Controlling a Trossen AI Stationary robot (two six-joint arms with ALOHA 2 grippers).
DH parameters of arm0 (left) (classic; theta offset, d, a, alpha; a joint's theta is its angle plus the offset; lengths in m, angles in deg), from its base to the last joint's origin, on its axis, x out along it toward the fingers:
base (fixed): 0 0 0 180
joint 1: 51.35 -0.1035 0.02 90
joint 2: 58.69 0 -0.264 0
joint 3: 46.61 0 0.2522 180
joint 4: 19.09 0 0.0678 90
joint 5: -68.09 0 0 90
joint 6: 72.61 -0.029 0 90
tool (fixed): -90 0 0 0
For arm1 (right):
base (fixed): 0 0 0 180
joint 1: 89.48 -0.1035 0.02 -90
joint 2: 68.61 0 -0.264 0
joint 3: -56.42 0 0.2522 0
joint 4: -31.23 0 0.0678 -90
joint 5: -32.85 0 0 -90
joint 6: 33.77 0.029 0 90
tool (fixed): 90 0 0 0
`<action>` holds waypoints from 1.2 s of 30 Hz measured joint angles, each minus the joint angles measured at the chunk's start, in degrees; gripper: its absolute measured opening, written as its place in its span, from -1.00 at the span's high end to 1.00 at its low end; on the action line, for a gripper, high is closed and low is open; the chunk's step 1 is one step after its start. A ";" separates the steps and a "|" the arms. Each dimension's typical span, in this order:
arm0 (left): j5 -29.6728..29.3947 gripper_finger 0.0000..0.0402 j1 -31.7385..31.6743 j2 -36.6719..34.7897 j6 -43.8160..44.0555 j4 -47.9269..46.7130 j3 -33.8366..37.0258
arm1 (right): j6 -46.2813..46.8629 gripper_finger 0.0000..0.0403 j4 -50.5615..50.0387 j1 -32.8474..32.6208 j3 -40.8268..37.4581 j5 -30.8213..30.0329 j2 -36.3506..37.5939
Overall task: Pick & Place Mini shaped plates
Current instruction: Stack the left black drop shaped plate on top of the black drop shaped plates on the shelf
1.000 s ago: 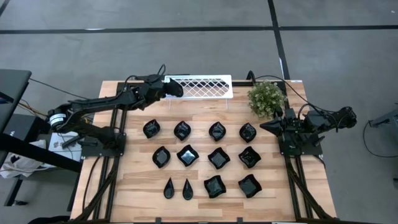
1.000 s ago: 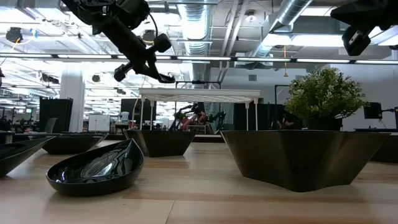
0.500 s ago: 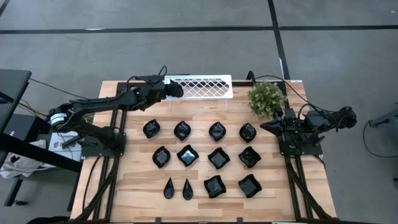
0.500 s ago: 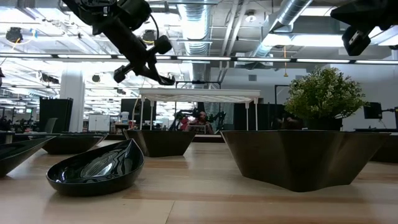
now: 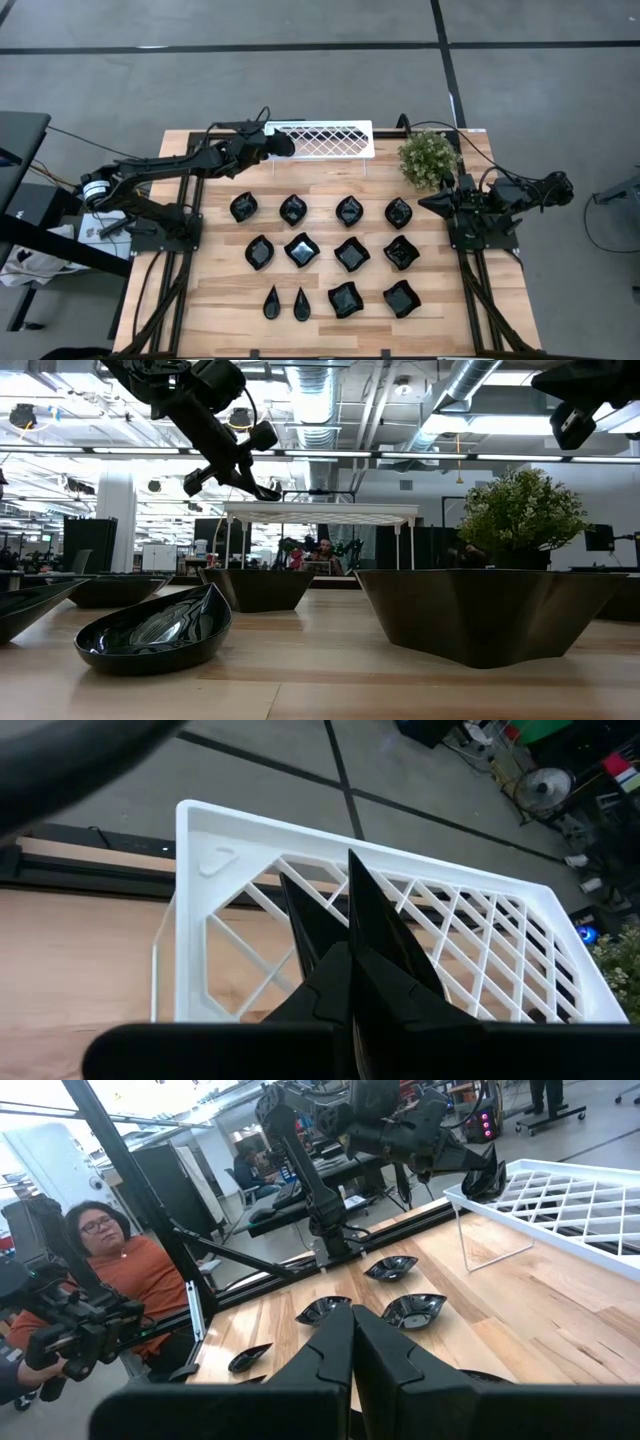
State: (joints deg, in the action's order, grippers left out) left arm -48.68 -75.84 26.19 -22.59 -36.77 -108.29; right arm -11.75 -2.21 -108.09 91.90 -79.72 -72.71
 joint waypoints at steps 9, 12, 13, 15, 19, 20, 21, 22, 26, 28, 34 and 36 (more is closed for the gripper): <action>0.00 0.86 -0.04 0.00 -0.14 -0.09 0.00 | 0.00 1.00 0.00 0.00 0.00 0.00 0.00; 0.02 0.77 -0.31 0.00 -0.24 -0.09 0.00 | 0.00 1.00 -0.01 0.00 0.00 0.00 0.00; 0.01 0.74 -0.32 0.00 -0.24 -0.09 0.00 | 0.00 1.00 -0.02 0.00 0.00 0.00 0.00; 0.00 0.68 -0.33 0.00 -0.24 0.04 0.00 | 0.00 1.00 -0.02 0.00 0.00 0.00 0.00; 0.02 0.56 -0.29 -0.02 -0.26 0.09 0.00 | 0.00 1.00 0.00 0.00 0.00 0.00 0.00; 0.02 0.54 -0.29 -0.02 -0.24 0.09 0.00 | 0.00 1.00 0.00 0.00 0.00 0.00 0.00; 0.04 0.51 -0.29 -0.02 -0.25 0.07 0.00 | 0.00 1.00 0.00 0.00 0.00 0.00 0.00; 0.04 0.50 -0.29 -0.02 -0.24 0.07 0.00 | 0.00 1.00 0.00 0.00 0.00 0.00 0.00; 0.91 0.46 -0.29 -0.02 -0.26 0.00 0.00 | 0.00 1.00 0.00 0.00 0.00 0.00 0.00; 1.68 0.45 -0.29 -0.12 -0.26 -0.14 0.00 | 0.00 1.00 0.00 0.00 0.00 0.00 0.00; 2.01 0.44 -0.16 -1.38 -0.68 -0.37 -0.05 | 0.02 1.00 -0.01 0.00 0.00 0.00 0.00; 2.01 0.44 -0.13 -2.16 -1.56 -0.89 -0.05 | 0.01 1.00 -0.02 -0.02 0.00 0.00 0.00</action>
State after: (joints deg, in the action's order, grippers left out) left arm -46.67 -75.96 24.03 -24.14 -37.66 -108.34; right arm -11.75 -2.23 -108.11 91.90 -79.72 -72.71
